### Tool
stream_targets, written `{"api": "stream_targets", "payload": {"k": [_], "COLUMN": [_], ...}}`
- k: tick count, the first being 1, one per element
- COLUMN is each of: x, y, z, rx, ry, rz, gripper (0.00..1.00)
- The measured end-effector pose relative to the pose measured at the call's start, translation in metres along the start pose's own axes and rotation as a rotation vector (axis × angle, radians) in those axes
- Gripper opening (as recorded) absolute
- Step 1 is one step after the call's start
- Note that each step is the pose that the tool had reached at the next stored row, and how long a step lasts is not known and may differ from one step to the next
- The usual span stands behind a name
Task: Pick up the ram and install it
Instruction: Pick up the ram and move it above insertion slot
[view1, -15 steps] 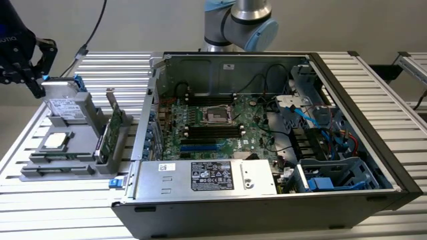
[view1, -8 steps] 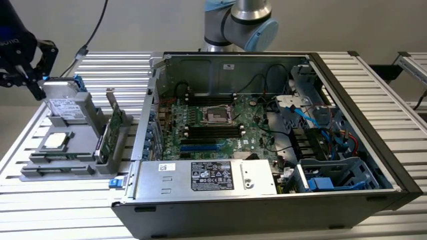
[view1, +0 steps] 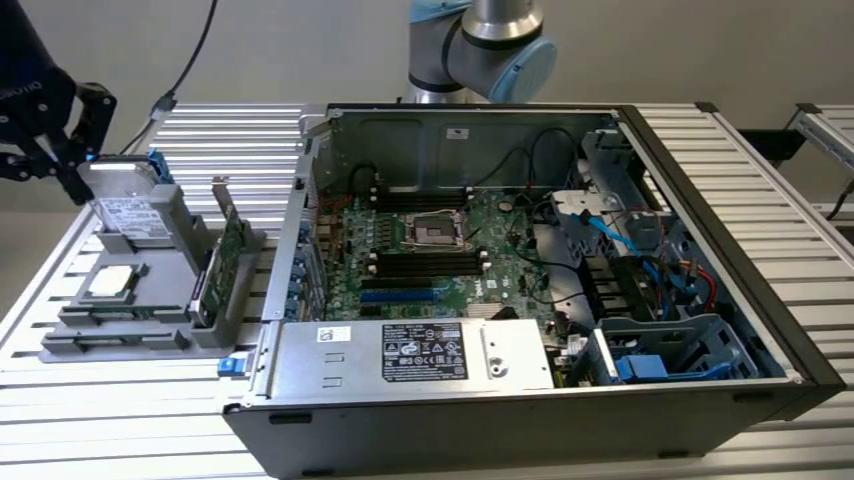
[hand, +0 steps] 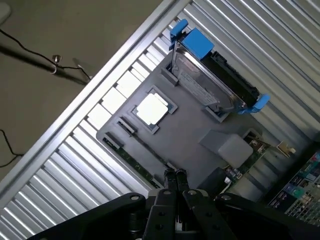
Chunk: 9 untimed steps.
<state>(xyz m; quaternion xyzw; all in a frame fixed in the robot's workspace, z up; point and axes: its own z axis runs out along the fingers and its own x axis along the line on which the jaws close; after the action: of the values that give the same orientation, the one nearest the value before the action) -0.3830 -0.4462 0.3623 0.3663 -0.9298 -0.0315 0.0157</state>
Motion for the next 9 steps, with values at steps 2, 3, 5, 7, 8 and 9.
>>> {"api": "stream_targets", "payload": {"k": [2,3,5,7,8,9], "x": [0.0,0.0,0.0,0.0,0.0,0.0], "y": [-0.0001,-0.0002,-0.0002,-0.0004,-0.0005,-0.0004], "z": [0.0012,0.0018,0.0033,0.0046,0.0053,0.006], "rx": [-0.0004,-0.0006,-0.0009,-0.001,-0.0008,-0.0007], "ry": [0.0019,0.003,0.0049,0.0075,0.0088,0.01], "rz": [-0.036,-0.055,-0.091,-0.128,-0.147,-0.164], "gripper": [0.1,0.1,0.1,0.1,0.1,0.1]}}
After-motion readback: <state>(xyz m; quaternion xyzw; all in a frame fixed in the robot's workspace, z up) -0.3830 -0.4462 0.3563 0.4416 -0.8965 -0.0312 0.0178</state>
